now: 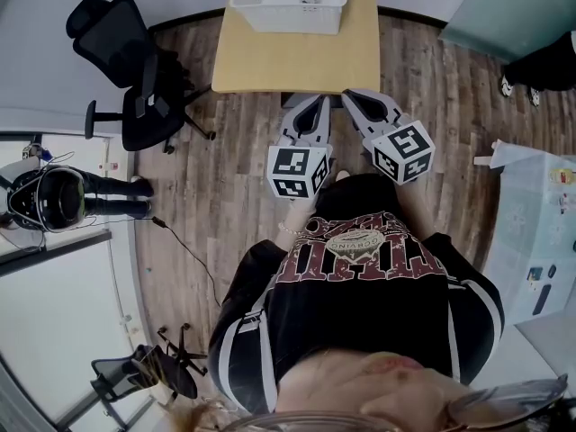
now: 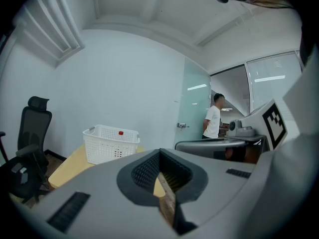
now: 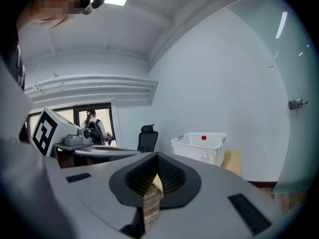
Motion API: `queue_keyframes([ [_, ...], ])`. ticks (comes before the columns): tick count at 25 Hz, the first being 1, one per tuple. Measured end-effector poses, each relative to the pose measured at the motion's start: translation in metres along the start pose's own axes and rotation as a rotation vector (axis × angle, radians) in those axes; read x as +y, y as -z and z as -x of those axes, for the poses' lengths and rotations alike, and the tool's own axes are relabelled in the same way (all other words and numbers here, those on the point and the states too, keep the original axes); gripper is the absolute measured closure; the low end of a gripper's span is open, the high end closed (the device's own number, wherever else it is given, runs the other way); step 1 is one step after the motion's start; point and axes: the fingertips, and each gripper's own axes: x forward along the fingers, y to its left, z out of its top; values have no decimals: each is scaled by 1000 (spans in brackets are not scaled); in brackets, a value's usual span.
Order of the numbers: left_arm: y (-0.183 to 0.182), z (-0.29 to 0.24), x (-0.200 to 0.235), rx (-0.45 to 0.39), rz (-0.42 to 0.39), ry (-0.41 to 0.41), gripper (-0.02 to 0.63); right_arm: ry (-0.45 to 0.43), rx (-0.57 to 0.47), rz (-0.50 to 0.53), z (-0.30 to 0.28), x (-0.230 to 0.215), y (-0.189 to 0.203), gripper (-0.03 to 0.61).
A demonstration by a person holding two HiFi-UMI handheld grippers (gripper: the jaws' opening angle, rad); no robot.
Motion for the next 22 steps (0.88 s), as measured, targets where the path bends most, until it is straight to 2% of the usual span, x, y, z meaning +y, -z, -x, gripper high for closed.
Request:
queue_keyframes([
  [12,1,-4,9,10,9,-19,566,-11,-1,-21,-11,-5,-1,561],
  [22,-7,-14,30,8,11,2,566,6,12,-20,-35,-8,-4,561],
])
